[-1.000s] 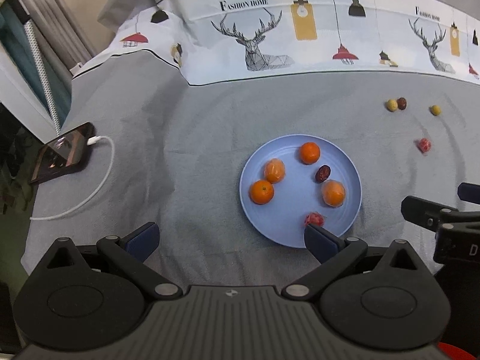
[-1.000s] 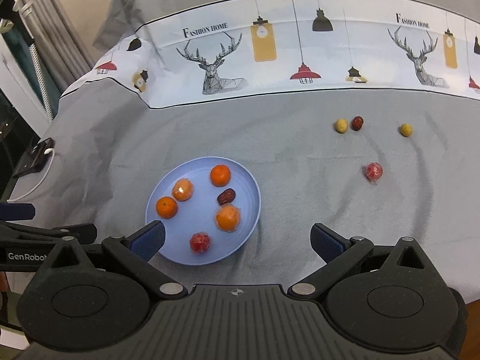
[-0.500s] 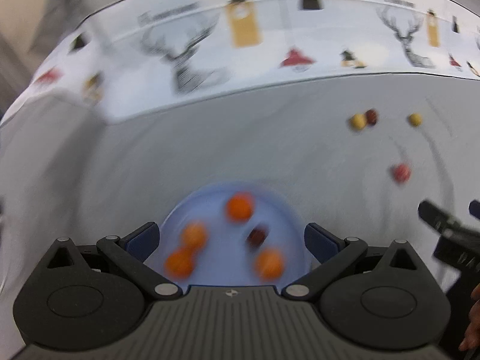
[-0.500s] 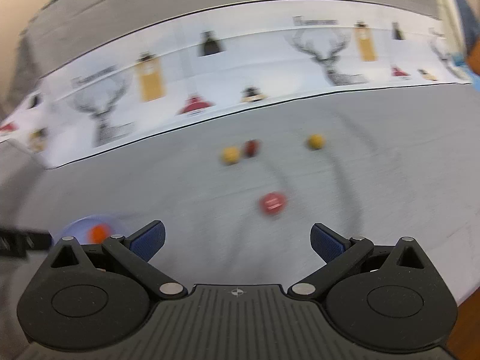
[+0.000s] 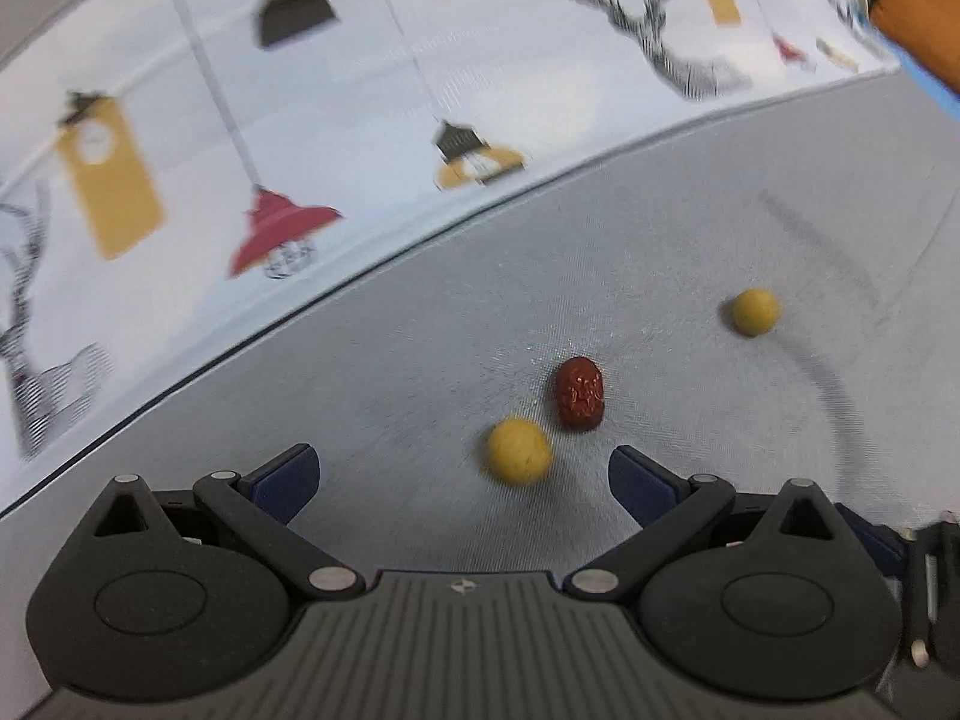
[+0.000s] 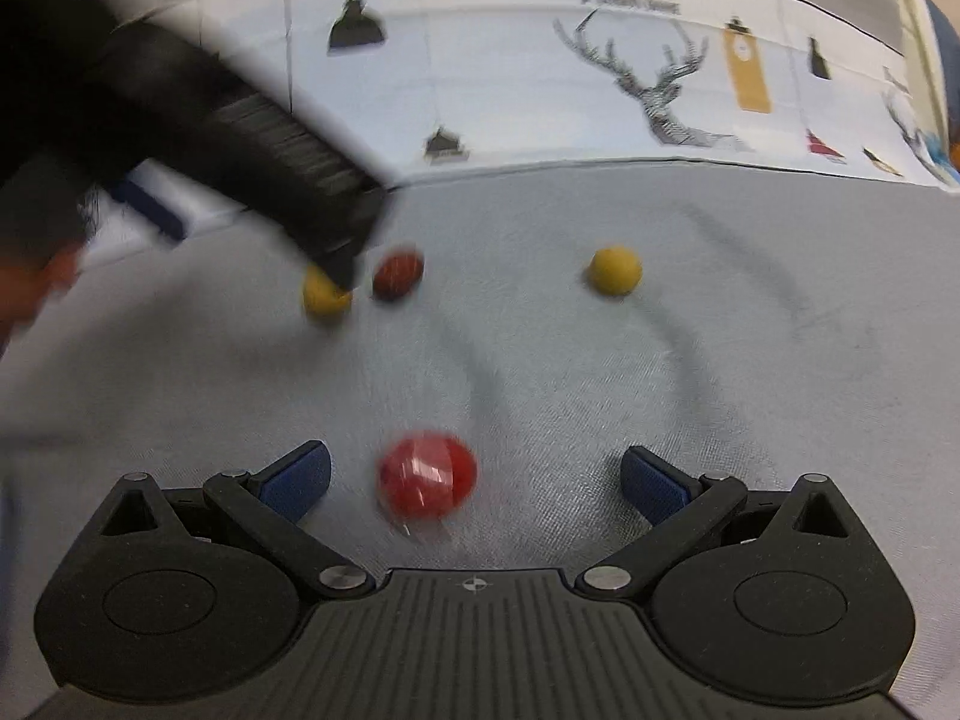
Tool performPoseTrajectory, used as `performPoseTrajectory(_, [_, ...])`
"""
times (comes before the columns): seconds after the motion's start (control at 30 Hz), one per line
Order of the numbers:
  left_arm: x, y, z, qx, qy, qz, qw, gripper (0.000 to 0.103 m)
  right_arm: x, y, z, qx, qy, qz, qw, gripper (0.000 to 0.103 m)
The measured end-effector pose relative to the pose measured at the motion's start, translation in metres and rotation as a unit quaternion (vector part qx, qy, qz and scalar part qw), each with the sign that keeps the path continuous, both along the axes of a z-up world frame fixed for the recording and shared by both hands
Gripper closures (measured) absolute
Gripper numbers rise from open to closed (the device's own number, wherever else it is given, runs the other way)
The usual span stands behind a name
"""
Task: Organize fruits
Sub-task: 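Grasp a yellow fruit with the left tool while the right tool grasps a red wrapped fruit, then carry both held fruits over the blue plate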
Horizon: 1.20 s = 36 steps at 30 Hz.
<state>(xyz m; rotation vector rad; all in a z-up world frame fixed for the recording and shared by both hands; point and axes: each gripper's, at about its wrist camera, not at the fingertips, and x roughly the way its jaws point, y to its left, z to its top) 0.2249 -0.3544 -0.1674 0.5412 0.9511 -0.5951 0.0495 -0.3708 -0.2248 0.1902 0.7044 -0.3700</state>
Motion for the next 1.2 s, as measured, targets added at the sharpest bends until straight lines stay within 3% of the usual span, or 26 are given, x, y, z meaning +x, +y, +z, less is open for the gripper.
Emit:
performPoseTrajectory(0.07, [0.006, -0.007, -0.017, 0.019, 0.008, -0.009, 0.9997, 0.000, -0.002, 0.009, -0.002, -0.036, -0.009, 0.012, 0.999, 0.001])
performPoseTrajectory(0.13, [0.011, -0.004, -0.021, 0.007, 0.017, -0.011, 0.9998, 0.000, -0.002, 0.003, -0.003, -0.015, -0.013, 0.007, 1.000, 0.000])
performPoseTrajectory(0.17, [0.013, -0.002, -0.019, -0.004, 0.022, -0.010, 0.9997, 0.011, -0.002, 0.003, -0.002, -0.015, -0.013, 0.008, 1.000, 0.001])
performPoseTrajectory(0.2, [0.015, 0.000, -0.016, -0.015, 0.028, -0.013, 0.9994, 0.044, -0.002, 0.004, -0.002, -0.020, -0.011, 0.010, 1.000, 0.005])
performPoseTrajectory(0.27, [0.018, 0.003, -0.010, -0.038, 0.056, -0.026, 0.9974, 0.076, -0.004, 0.008, 0.004, -0.022, -0.023, 0.026, 0.999, 0.062])
performPoseTrajectory(0.3, [0.018, 0.004, -0.007, -0.041, 0.060, -0.026, 0.9970, 0.076, -0.005, 0.010, 0.007, -0.028, -0.024, 0.035, 0.999, 0.073])
performPoseTrajectory(0.5, [-0.005, 0.029, 0.030, -0.048, 0.042, -0.003, 0.9980, 0.076, -0.012, -0.001, 0.017, -0.018, -0.027, -0.002, 0.999, 0.073])
performPoseTrajectory(0.67, [-0.048, 0.086, 0.084, -0.051, 0.015, 0.018, 0.9984, 0.076, -0.045, -0.003, 0.062, 0.001, -0.056, -0.032, 0.998, 0.073])
performPoseTrajectory(0.8, [-0.093, 0.146, 0.121, -0.058, 0.009, 0.039, 0.9975, 0.076, -0.088, 0.022, 0.102, 0.050, -0.080, 0.018, 0.995, 0.073])
performPoseTrajectory(1.07, [-0.178, 0.255, 0.164, -0.057, -0.009, 0.109, 0.9923, 0.076, -0.159, 0.089, 0.162, 0.122, -0.091, 0.083, 0.985, 0.073])
performPoseTrajectory(1.2, [-0.212, 0.294, 0.180, -0.067, -0.022, 0.132, 0.9887, 0.076, -0.183, 0.121, 0.190, 0.120, -0.105, 0.114, 0.981, 0.073])
